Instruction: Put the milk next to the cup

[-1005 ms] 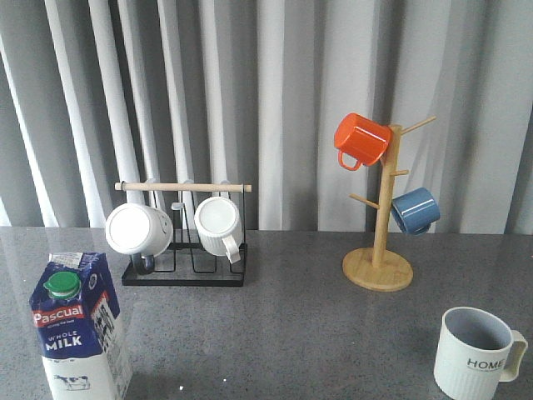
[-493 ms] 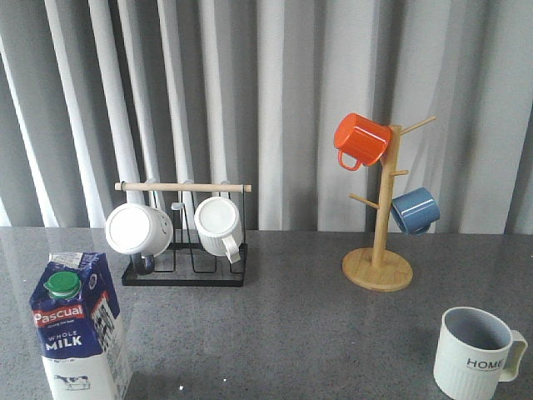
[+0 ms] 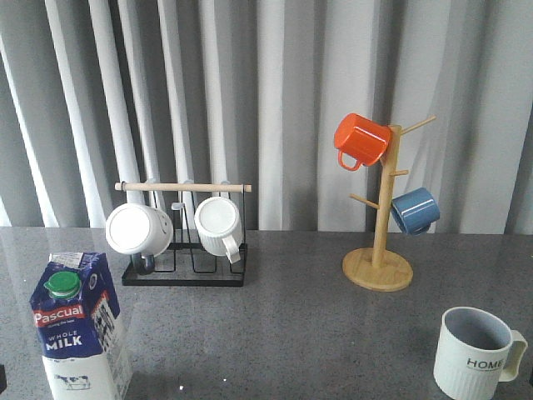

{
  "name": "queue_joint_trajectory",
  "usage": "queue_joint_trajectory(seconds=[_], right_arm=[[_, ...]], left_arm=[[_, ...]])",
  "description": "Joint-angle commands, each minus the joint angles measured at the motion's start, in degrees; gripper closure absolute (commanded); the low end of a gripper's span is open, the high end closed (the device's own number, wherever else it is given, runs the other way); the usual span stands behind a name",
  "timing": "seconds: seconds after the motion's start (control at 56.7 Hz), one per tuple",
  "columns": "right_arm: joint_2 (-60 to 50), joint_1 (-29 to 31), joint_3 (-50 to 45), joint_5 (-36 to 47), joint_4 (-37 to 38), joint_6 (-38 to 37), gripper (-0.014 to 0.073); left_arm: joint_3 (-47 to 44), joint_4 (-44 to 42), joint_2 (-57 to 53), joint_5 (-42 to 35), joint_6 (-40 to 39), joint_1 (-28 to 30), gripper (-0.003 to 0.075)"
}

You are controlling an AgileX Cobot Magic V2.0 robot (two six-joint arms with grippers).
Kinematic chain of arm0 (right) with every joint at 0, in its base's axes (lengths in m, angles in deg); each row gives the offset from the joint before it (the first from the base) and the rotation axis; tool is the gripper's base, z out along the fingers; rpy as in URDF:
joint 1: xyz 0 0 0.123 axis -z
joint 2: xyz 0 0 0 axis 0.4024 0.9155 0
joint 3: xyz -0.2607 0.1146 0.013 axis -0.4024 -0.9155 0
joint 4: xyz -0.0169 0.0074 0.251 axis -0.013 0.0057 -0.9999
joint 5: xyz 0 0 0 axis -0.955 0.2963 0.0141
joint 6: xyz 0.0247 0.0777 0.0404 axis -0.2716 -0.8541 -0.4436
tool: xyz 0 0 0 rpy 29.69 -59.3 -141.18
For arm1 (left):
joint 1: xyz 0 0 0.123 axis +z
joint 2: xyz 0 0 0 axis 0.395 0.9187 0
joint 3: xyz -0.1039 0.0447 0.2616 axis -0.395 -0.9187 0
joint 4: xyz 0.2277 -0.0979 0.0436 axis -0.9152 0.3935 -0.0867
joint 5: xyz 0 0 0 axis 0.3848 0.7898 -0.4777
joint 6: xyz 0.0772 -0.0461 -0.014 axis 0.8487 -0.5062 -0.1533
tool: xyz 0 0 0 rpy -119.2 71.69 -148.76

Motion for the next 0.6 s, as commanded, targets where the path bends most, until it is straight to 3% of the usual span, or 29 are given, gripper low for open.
queue_joint_trajectory(seconds=[0.0,0.141,0.335,0.476,0.582], right_arm=[[-0.36,0.30,2.07,3.62,0.53,0.20,0.0597],[-0.36,0.15,2.88,2.48,0.78,1.25,0.0596],[-1.16,-1.72,6.90,1.44,0.93,8.17,0.0557],[-2.72,-3.49,9.59,1.26,0.94,12.50,0.0475],[-3.47,-3.89,10.66,1.15,0.94,14.04,0.0388]], left_arm=[[2.04,0.56,-0.25,-2.97,-0.65,-0.26,0.0727],[2.04,1.31,-0.25,-3.26,-0.65,-0.26,0.0727],[2.04,2.95,-0.25,-7.11,-0.65,-0.26,0.0695],[2.04,3.01,-0.25,-11.46,-0.65,-0.26,0.0601],[2.04,3.01,-0.25,-13.99,-0.65,-0.26,0.0474]])
